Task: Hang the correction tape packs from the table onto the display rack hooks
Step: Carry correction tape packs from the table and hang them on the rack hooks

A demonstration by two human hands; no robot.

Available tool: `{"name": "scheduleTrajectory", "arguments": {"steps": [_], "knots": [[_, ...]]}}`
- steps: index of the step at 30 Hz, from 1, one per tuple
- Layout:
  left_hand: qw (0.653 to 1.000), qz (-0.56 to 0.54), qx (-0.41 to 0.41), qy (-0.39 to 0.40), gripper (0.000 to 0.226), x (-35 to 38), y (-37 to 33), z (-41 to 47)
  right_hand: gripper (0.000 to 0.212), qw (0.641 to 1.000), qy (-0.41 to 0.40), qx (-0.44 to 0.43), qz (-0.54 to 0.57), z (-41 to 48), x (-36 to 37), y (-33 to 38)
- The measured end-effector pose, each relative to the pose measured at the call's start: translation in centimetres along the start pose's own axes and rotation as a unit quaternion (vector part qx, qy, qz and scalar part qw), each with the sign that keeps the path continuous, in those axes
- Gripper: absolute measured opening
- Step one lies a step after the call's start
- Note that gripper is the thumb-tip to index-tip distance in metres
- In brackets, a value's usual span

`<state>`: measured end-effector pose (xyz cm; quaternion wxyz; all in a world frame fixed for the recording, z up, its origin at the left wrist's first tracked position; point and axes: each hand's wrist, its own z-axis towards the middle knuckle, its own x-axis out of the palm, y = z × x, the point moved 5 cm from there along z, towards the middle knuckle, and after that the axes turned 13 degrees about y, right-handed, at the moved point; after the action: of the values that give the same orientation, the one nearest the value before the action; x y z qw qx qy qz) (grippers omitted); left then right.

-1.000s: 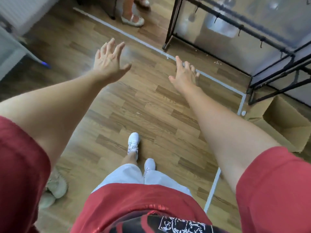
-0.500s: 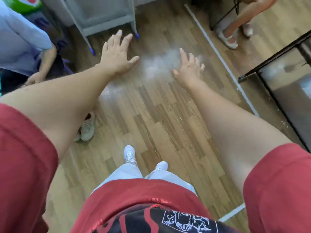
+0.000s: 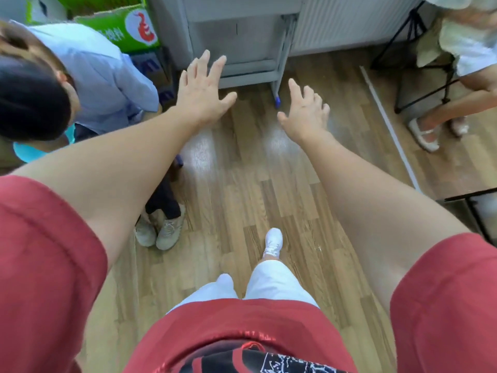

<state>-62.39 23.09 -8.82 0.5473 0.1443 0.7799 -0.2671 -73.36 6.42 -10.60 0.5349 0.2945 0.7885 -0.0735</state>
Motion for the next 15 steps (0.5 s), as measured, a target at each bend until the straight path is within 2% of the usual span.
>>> {"name": "scheduleTrajectory", "arguments": {"steps": [10,15], "knots": [[0.998,-0.027,-0.044,-0.043,0.069,-5.6,-2.2,16.2,0.067,0.998,-0.018,-0.038,-0.049,16.1,-10.9,-1.8],[0.995,-0.041,-0.079,-0.052,0.069,-8.5,-1.1,22.6,0.068,0.996,-0.021,-0.06,-0.061,23.5,-15.3,-0.4]]}}
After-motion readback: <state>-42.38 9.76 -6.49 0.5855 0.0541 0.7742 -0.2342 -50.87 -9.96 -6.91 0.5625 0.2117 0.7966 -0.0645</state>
